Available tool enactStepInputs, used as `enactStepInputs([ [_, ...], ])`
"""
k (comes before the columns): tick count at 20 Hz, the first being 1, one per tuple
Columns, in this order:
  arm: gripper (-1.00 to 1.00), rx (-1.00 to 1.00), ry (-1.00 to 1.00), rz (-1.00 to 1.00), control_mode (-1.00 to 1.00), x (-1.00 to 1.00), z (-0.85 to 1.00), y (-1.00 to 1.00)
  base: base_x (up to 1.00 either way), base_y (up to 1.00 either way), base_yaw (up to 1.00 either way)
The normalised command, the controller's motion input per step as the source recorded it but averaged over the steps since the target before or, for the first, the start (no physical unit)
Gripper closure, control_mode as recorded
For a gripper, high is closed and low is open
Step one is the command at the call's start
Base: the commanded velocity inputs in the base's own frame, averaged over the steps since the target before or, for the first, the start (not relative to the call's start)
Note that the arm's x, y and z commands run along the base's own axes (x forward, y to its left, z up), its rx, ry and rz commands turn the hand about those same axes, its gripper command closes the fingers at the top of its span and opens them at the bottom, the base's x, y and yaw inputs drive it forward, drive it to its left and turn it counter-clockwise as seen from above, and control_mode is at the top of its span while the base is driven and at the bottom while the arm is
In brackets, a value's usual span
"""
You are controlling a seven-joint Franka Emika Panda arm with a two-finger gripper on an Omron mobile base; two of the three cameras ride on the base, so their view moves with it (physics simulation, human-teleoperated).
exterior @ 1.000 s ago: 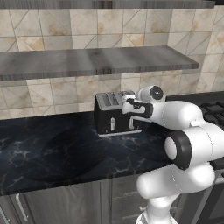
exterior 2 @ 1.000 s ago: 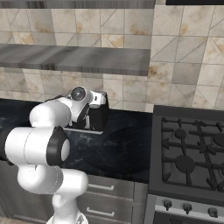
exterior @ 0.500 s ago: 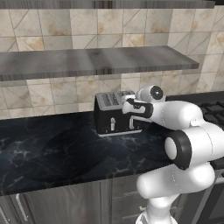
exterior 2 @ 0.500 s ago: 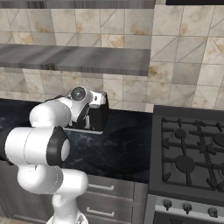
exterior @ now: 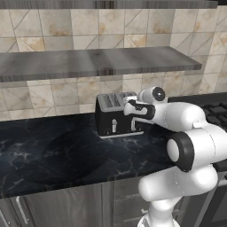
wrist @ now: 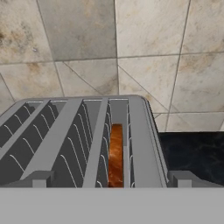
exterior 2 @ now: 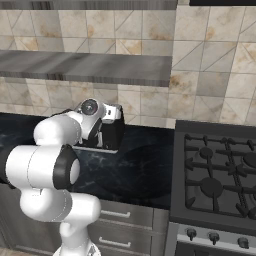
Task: Start the toaster. Once the lever pops up, take the bread to the plate on the dining counter.
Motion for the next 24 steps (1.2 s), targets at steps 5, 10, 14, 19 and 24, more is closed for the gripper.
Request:
enactStepInputs([
  [5, -1.00, 0.00, 0.00, 0.00, -1.00, 0.00, 0.00, 0.00, 0.00, 0.00, 0.00],
  [10, -1.00, 0.00, 0.00, 0.00, -1.00, 0.00, 0.00, 0.00, 0.00, 0.00, 0.00],
  [14, -1.00, 0.00, 0.00, 0.00, -1.00, 0.00, 0.00, 0.00, 0.00, 0.00, 0.00],
  [19, -1.00, 0.00, 0.00, 0.00, -1.00, 0.00, 0.00, 0.00, 0.00, 0.00, 0.00],
  [24, -1.00, 0.00, 0.00, 0.00, -1.00, 0.00, 0.00, 0.00, 0.00, 0.00, 0.00],
])
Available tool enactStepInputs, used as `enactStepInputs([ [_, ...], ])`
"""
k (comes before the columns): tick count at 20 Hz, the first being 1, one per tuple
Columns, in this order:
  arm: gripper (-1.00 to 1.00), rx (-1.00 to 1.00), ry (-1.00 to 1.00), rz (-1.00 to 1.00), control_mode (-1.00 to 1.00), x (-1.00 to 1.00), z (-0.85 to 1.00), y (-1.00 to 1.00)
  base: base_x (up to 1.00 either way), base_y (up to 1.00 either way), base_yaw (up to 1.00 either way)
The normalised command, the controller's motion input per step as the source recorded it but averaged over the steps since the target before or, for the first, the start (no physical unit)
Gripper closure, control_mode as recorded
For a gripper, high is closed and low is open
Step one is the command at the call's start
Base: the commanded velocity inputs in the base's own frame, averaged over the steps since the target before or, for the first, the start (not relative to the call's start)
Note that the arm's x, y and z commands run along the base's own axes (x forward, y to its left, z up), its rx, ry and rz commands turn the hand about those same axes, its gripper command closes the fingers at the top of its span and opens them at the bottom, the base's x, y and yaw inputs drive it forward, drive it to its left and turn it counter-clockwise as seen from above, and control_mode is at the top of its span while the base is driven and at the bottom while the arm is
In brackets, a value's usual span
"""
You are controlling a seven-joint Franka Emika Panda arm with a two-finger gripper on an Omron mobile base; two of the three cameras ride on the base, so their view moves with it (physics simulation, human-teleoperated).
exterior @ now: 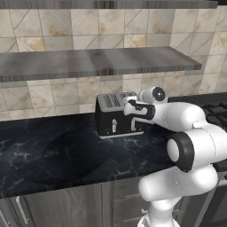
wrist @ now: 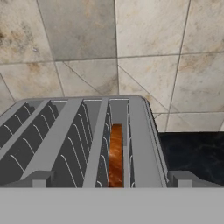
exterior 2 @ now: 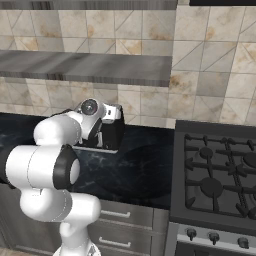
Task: Start the toaster. Once the lever pops up, take the bread to the plate on the dining counter.
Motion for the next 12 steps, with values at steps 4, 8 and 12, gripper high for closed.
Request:
enactStepInputs([
  [4, -1.00, 0.00, 0.00, 0.00, -1.00, 0.00, 0.00, 0.00, 0.00, 0.00, 0.00],
  [8, -1.00, 0.00, 0.00, 0.00, -1.00, 0.00, 0.00, 0.00, 0.00, 0.00, 0.00],
  [12, -1.00, 0.00, 0.00, 0.00, -1.00, 0.00, 0.00, 0.00, 0.00, 0.00, 0.00],
])
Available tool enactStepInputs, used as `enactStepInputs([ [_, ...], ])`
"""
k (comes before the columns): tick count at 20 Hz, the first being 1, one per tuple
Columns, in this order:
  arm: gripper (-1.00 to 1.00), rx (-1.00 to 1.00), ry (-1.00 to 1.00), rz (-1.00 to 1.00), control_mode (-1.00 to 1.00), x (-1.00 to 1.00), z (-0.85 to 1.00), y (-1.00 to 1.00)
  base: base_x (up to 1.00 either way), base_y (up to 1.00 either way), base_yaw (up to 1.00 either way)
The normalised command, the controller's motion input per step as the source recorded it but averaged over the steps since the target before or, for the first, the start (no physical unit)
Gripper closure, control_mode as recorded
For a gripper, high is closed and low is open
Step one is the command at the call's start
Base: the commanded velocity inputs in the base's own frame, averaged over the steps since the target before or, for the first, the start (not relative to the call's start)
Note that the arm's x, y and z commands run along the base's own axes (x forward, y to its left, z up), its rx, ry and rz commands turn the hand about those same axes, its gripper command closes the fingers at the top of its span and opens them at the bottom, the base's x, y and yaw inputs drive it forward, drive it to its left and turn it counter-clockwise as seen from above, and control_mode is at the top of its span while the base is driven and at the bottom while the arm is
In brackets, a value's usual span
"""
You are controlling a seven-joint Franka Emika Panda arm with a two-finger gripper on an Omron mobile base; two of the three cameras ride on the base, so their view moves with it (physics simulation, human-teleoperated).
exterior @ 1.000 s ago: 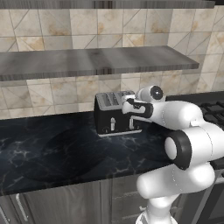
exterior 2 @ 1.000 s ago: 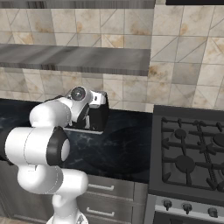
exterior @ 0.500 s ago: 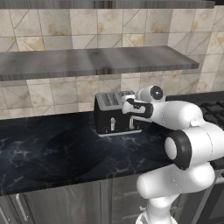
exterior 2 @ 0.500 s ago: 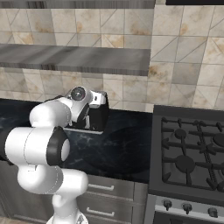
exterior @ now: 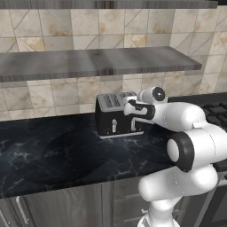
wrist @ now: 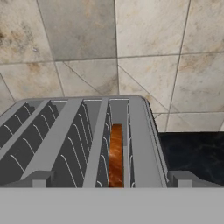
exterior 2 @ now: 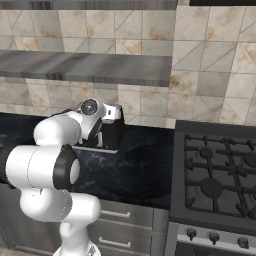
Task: Start the toaster. Once the lever pops up, take the bread to the plate on the dining counter.
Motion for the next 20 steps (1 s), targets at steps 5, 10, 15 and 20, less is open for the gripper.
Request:
enactStepInputs([
  [5, -1.00, 0.00, 0.00, 0.00, -1.00, 0.00, 0.00, 0.00, 0.00, 0.00, 0.00],
  [10, -1.00, 0.00, 0.00, 0.00, -1.00, 0.00, 0.00, 0.00, 0.00, 0.00, 0.00],
  [15, -1.00, 0.00, 0.00, 0.00, -1.00, 0.00, 0.00, 0.00, 0.00, 0.00, 0.00],
  [20, -1.00, 0.00, 0.00, 0.00, -1.00, 0.00, 0.00, 0.00, 0.00, 0.00, 0.00],
])
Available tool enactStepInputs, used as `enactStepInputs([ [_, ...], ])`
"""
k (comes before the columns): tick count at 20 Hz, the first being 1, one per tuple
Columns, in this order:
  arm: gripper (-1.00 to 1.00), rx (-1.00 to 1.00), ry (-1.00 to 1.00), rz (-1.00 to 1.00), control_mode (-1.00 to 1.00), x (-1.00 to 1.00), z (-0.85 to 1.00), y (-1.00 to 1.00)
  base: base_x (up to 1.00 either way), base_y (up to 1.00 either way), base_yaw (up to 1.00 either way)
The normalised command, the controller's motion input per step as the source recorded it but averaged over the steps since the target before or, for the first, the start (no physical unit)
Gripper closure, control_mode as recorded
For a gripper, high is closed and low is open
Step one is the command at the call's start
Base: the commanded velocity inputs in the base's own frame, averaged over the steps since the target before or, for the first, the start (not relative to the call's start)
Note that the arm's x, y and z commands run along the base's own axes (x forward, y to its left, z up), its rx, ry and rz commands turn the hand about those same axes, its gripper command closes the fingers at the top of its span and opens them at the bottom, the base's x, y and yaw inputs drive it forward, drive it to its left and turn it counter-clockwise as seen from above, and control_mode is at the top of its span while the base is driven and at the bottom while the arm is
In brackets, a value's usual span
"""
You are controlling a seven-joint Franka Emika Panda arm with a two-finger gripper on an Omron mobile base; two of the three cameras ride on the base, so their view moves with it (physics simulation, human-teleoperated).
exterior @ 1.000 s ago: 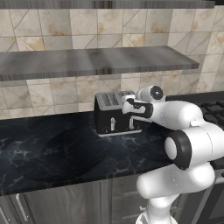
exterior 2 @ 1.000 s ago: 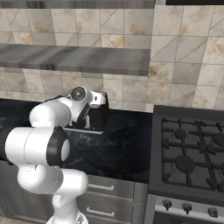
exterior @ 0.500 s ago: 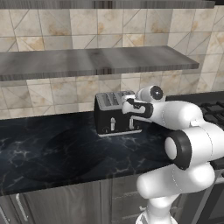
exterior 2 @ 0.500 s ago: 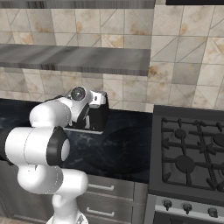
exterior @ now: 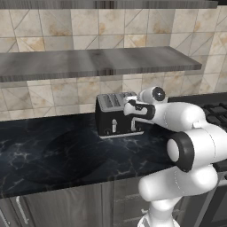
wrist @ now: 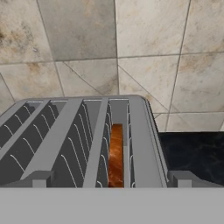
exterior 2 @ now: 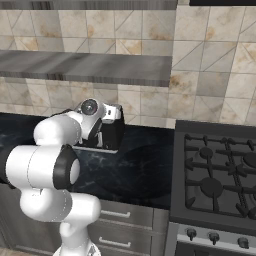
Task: Start the toaster. Once the lever pops up, take the bread to the plate on the dining counter.
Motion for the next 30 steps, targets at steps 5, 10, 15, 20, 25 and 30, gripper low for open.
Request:
enactStepInputs([
  [5, -1.00, 0.00, 0.00, 0.00, -1.00, 0.00, 0.00, 0.00, 0.00, 0.00, 0.00],
  [10, -1.00, 0.00, 0.00, 0.00, -1.00, 0.00, 0.00, 0.00, 0.00, 0.00, 0.00],
  [15, -1.00, 0.00, 0.00, 0.00, -1.00, 0.00, 0.00, 0.00, 0.00, 0.00, 0.00],
  [20, -1.00, 0.00, 0.00, 0.00, -1.00, 0.00, 0.00, 0.00, 0.00, 0.00, 0.00],
  [25, -1.00, 0.00, 0.00, 0.00, -1.00, 0.00, 0.00, 0.00, 0.00, 0.00, 0.00],
  [30, -1.00, 0.00, 0.00, 0.00, -1.00, 0.00, 0.00, 0.00, 0.00, 0.00, 0.00],
])
